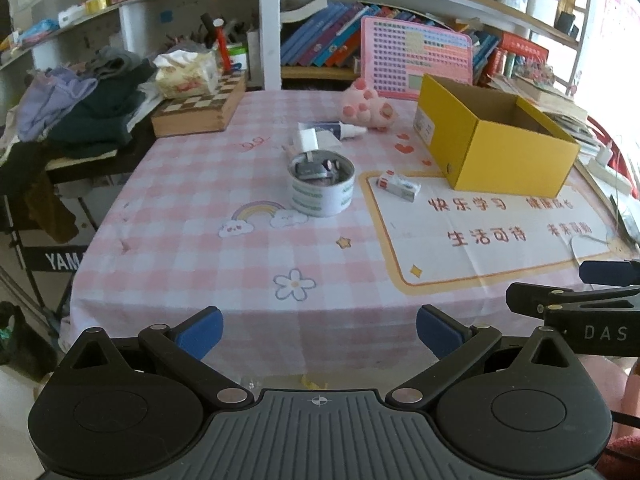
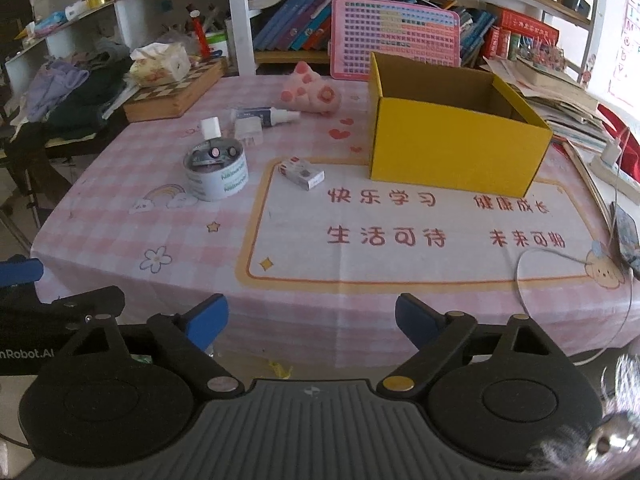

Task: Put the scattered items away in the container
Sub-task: 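Move both tools toward the tape roll and the white card box, then grasp the clear tape roll with the left tool while the right tool grasps the white card box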

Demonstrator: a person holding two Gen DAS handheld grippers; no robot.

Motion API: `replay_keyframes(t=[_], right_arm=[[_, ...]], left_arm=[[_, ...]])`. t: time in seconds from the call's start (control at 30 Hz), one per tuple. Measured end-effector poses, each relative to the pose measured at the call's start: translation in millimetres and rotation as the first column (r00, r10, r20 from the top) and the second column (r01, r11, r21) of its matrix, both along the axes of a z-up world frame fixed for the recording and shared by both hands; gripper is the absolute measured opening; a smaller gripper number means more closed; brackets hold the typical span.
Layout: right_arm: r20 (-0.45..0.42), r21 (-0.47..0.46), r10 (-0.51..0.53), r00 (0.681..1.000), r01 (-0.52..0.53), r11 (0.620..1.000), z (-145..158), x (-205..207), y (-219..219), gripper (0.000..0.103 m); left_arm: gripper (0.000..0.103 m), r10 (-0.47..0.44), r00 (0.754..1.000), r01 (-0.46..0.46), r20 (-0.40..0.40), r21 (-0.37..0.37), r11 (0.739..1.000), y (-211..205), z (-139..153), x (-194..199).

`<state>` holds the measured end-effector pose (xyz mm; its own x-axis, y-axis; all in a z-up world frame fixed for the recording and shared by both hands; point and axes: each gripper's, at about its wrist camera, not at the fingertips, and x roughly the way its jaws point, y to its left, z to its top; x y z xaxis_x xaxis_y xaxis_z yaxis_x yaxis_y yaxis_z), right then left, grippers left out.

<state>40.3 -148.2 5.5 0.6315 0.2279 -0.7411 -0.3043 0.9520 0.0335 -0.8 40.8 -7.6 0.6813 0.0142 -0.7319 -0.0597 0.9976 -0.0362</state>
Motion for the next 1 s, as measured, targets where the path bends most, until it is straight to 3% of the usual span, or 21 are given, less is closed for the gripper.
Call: replay_keyframes(t=[0.4,0.7,0.83,1.0], right_arm=[[0.045,-0.002,0.084,0.995,-0.084,0.996,3,19,14,0.073],[0.060,-0.009,0.116,0.991,-0.116,0.993,-3,55,20,0.071],[0.038,-0.001,0.145,0.989,-0.145,0.989,-9,75,24,0.058],[0.000,0.007,0.171,0.985,-0.171,0.985,-18,102,30,0.054]], left_arm=[[0.102,0.007,0.999,-0.007,0.053,-0.004,1.000,2,2,15],[0.101,0.003,0.995,-0.006,0.102,0.030,1.000,-1,1,44],[0.098,-0.001,0.994,-0.005,0.109,0.052,0.999,-2,-2,59],[0.098,0.008,0.996,-0.012,0.089,0.054,0.998,0,-9,80]])
